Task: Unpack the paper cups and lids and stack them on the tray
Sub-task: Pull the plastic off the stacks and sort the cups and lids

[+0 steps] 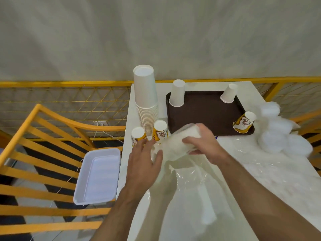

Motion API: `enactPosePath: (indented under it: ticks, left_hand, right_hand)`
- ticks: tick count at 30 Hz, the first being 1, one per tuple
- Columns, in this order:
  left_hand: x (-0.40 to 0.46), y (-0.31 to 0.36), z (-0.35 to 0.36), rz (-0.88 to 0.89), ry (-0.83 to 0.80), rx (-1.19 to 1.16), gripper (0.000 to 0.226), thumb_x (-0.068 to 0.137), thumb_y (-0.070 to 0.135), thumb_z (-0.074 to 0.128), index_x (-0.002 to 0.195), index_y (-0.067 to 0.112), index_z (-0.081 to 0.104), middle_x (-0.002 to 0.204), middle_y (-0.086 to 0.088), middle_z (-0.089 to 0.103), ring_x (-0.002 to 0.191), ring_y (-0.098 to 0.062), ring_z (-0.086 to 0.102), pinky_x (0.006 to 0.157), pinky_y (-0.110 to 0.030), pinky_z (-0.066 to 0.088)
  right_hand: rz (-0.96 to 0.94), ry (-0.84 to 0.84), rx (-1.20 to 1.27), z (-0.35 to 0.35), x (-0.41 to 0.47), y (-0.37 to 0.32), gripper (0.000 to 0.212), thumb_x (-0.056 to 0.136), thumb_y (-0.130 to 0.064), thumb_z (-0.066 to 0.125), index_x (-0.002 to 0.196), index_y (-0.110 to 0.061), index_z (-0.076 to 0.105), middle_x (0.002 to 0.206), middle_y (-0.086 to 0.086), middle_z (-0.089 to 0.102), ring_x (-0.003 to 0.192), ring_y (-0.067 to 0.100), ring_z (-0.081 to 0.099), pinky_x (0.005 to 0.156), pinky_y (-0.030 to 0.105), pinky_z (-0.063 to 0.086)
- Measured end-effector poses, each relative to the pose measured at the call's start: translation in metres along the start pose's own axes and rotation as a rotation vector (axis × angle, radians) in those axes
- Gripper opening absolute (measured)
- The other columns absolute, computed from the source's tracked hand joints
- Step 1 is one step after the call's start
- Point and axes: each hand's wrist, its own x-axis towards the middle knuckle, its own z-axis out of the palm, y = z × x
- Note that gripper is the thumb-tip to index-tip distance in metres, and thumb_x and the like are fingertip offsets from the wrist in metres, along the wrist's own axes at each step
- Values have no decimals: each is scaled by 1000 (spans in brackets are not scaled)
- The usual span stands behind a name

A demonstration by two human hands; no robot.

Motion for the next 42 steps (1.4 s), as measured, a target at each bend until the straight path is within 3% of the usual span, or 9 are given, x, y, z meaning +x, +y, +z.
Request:
enactPosePath:
  ticks: [6,9,15,18,24,30,36,40,42]
  left_hand:
    - [30,41,-20,-342,-244,-742,12,86,31,74,87,20,67,85,7,64,84,-17,56,73,-27,42]
    - [36,51,-19,-235,-422,-939,7,75,25,75,82,26,77,71,11,60,72,-11,46,63,-24,36]
    - [41,59,-13,-122,-553,-925,19,73,20,72,91,25,79,79,5,62,69,-8,38,63,-24,29]
    - [45,62,-14,-130,-457,-946,23,75,20,69,94,9,72,85,-2,56,71,-8,39,63,-26,27]
    - [48,60,-12,-139,-219,-1064,20,61,24,77,79,23,67,93,5,69,88,-14,52,75,-31,32]
    - [47,65,-9,-180,-238,-1115,24,97,13,46,87,16,68,76,-1,60,73,-11,53,66,-32,29]
    - [59,69,-3,-265,-362,-937,12,88,12,69,97,18,67,66,-6,48,60,-14,36,59,-29,22]
    - [68,76,-7,-274,-323,-909,43,63,40,85,97,26,62,70,-12,45,57,-20,36,60,-34,30]
    - [71,79,-9,-222,-274,-822,24,75,30,82,93,34,67,64,-11,48,60,-22,40,58,-31,35]
  right_hand:
    - [-2,-129,381,-27,-8,-40,35,88,-4,68,121,-13,61,109,14,66,95,33,69,73,45,61]
    - [-17,-162,433,-31,-12,-50,31,90,-4,63,120,-13,62,109,15,67,98,35,69,73,46,61]
    - [-21,-211,476,-44,-11,-52,42,83,-9,68,124,-12,61,114,18,69,97,35,70,73,45,61]
    - [-9,-187,546,-54,-7,-51,41,84,-9,67,124,-11,61,110,17,70,94,35,71,70,44,61]
    - [20,-138,597,-71,-1,-50,55,76,-11,73,128,-13,58,122,17,66,103,37,71,68,40,60]
    - [47,-126,676,-75,1,-53,62,72,-17,74,131,-14,56,128,18,63,105,36,71,70,38,60]
    - [45,-192,673,-77,1,-55,48,74,-16,71,122,-15,62,118,16,66,97,32,73,67,37,61]
    - [42,-247,645,-83,0,-54,54,76,-14,73,129,-12,59,115,14,69,98,32,73,68,38,61]
    - [32,-272,620,-86,-2,-54,55,75,-15,70,128,-11,58,108,11,72,97,30,73,66,39,62]
